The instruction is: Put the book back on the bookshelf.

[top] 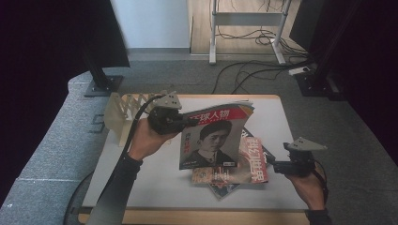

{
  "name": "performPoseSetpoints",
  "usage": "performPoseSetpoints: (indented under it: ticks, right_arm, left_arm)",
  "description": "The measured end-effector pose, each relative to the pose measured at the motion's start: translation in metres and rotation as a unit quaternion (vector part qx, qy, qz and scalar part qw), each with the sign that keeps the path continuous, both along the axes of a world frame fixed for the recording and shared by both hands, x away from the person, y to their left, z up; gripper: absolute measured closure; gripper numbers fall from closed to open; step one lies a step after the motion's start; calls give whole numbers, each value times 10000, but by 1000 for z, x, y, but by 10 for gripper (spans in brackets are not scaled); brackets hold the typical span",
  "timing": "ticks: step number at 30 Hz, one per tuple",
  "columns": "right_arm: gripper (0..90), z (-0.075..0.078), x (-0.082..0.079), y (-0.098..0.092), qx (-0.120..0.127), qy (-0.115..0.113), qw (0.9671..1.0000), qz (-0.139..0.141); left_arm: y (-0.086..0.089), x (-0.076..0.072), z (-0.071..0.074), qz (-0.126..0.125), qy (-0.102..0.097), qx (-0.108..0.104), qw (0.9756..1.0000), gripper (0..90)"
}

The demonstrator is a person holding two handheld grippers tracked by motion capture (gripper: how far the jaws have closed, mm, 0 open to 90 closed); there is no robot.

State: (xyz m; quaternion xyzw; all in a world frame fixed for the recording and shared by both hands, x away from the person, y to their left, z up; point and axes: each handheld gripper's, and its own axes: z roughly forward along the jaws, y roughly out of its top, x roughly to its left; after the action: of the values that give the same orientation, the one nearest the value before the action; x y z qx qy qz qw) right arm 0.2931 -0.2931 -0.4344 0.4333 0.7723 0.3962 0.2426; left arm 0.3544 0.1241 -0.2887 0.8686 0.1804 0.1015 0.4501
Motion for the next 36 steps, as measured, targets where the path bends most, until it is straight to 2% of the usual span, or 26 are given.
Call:
performPoseSetpoints:
  ticks: [9, 15, 21, 33, 36]
  right_arm:
    - [98, -36, -3, -8, -150, 278, 9988, -366]
    - [40, -56, -6, -12, -147, 455, 9969, -619]
    - [38, -74, -7, -16, -99, 625, 9948, -799]
    - [28, -101, -7, -16, -115, 869, 9911, -999]
    - [28, -103, -8, -16, -79, 775, 9918, -1011]
  left_arm:
    - [21, -3, 1, 209, 20, -53, 9998, 867]
    - [32, -6, 3, 321, 13, -50, 9995, 867]
    - [42, -8, 5, 455, 8, -60, 9989, 867]
    - [72, -12, 10, 751, 56, -91, 9971, 867]
    - [79, -13, 12, 867, 41, -90, 9962, 867]
